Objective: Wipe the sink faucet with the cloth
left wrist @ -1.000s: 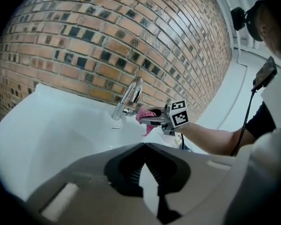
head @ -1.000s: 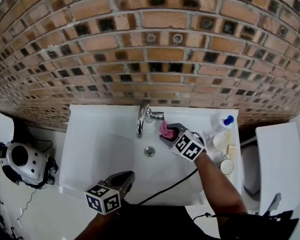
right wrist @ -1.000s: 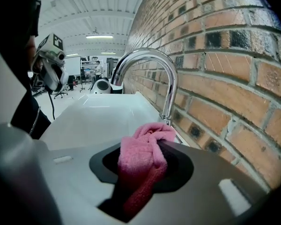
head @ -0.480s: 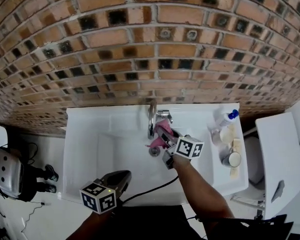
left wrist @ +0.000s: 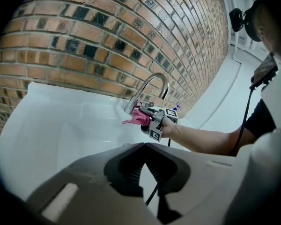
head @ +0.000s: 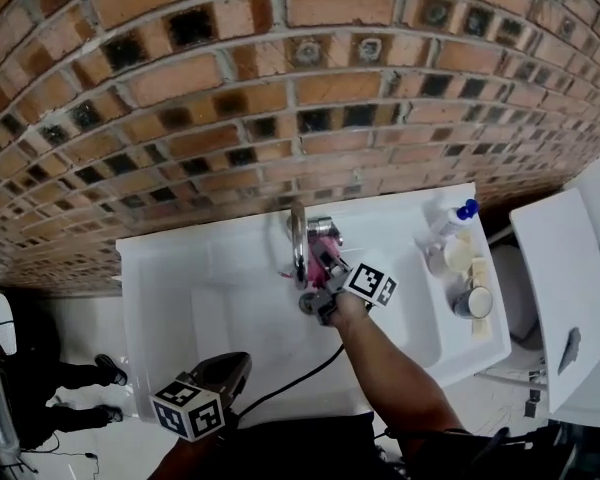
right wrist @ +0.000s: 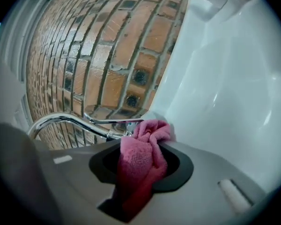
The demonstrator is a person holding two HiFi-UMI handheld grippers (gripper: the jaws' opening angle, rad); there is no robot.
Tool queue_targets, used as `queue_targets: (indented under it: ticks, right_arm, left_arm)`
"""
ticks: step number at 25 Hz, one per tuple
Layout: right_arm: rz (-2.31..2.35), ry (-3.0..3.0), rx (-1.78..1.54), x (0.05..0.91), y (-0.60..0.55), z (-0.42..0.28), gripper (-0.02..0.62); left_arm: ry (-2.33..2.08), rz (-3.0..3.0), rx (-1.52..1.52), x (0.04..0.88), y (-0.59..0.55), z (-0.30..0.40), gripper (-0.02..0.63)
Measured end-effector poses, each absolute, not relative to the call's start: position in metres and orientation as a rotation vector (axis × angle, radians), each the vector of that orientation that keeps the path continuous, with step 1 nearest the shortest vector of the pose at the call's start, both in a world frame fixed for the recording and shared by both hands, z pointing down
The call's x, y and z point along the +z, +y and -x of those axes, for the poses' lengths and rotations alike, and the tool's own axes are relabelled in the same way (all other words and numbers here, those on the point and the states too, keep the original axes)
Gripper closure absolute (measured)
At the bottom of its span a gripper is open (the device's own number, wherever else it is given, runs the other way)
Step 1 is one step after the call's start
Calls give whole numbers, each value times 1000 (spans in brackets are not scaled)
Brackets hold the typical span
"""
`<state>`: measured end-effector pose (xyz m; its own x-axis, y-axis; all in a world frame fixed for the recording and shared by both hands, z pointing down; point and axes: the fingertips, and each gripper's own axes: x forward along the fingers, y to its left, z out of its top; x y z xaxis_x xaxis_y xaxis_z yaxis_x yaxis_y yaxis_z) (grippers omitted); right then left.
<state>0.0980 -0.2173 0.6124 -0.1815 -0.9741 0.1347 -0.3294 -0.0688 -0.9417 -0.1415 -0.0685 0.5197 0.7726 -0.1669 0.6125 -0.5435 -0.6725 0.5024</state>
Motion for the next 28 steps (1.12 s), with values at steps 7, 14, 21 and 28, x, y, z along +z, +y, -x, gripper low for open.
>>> queue_targets:
  ticks: [7, 14, 21, 28]
  right_arm:
    - [1472, 1573, -1245, 604, -221, -94, 468]
    - [1471, 1585, -1200, 580, -214, -91, 468]
    - [1453, 1597, -1107, 550, -226, -104, 468]
    - [1523, 1669, -1098, 553, -214, -99, 468]
  left_arm:
    - [-499, -2245, 725, 532, -78, 144, 603]
    - [-487, -2229, 726, 539, -81, 141, 603]
    - [-500, -2223, 691, 539, -81, 141, 603]
    - [-510, -2227, 654, 535, -81, 145, 603]
